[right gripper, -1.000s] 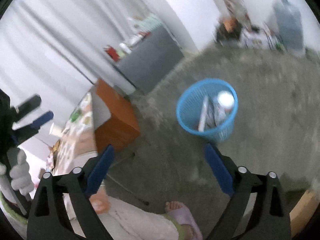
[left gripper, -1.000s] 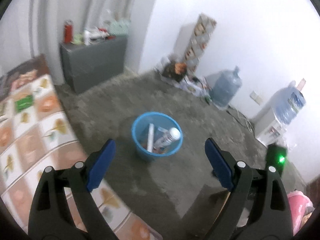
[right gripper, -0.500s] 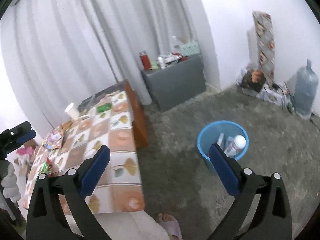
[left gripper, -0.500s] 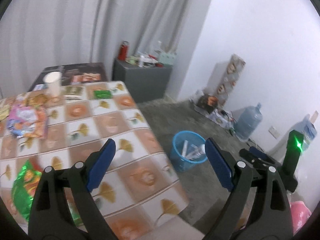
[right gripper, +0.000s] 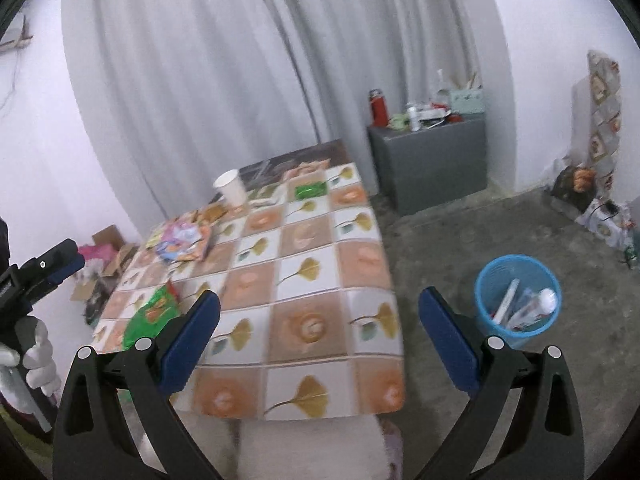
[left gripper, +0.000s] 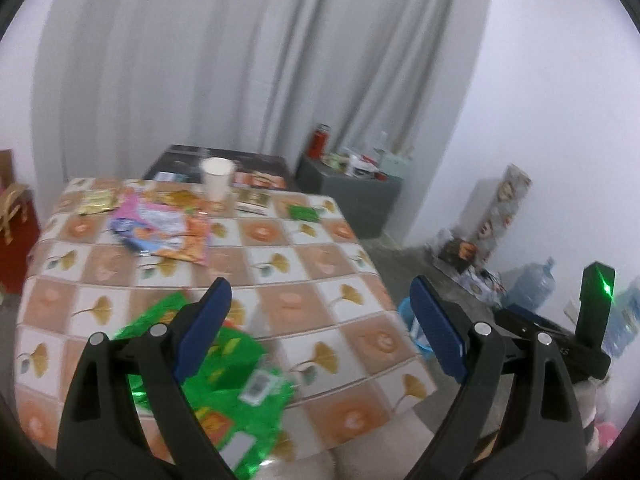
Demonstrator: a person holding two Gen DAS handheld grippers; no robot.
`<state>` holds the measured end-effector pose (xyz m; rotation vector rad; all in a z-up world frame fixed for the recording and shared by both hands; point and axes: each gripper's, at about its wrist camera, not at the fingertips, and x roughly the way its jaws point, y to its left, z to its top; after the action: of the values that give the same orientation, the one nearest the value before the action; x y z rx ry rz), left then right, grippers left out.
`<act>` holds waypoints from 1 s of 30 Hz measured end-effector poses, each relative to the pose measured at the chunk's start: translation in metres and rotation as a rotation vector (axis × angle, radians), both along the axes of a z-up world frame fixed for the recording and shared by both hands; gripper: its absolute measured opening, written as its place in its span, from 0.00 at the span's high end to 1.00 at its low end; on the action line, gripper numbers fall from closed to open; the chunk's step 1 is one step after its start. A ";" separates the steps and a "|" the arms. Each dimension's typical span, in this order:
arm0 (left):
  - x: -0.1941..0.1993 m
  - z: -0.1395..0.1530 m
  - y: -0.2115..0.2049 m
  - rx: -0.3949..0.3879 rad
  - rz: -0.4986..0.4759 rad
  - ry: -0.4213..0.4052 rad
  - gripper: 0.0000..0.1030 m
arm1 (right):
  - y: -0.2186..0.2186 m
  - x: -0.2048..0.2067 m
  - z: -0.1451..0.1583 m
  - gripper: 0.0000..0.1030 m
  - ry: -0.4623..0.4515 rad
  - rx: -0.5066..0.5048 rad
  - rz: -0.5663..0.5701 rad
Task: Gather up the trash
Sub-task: 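Move both open tools back toward the table, then grasp the green chip bag with the left tool while the right tool grasps the pink snack bag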
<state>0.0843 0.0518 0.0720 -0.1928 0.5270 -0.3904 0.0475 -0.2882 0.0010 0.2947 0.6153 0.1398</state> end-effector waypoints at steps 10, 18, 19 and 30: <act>-0.017 -0.027 0.085 -0.019 0.238 0.062 0.16 | 0.024 0.030 -0.032 0.06 0.119 0.084 0.107; 0.003 -0.097 0.110 -0.100 0.280 0.326 0.16 | 0.043 0.050 -0.056 0.06 0.195 0.106 0.175; 0.004 -0.105 0.112 -0.111 0.288 0.352 0.16 | 0.045 0.052 -0.058 0.06 0.200 0.108 0.184; 0.031 -0.160 0.127 -0.187 0.348 0.499 0.39 | 0.085 0.083 -0.077 0.06 0.276 0.090 0.267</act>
<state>0.1151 0.1787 -0.0879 -0.5628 0.9309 -0.0451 0.1300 -0.2032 -0.0763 0.3206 0.9234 0.3890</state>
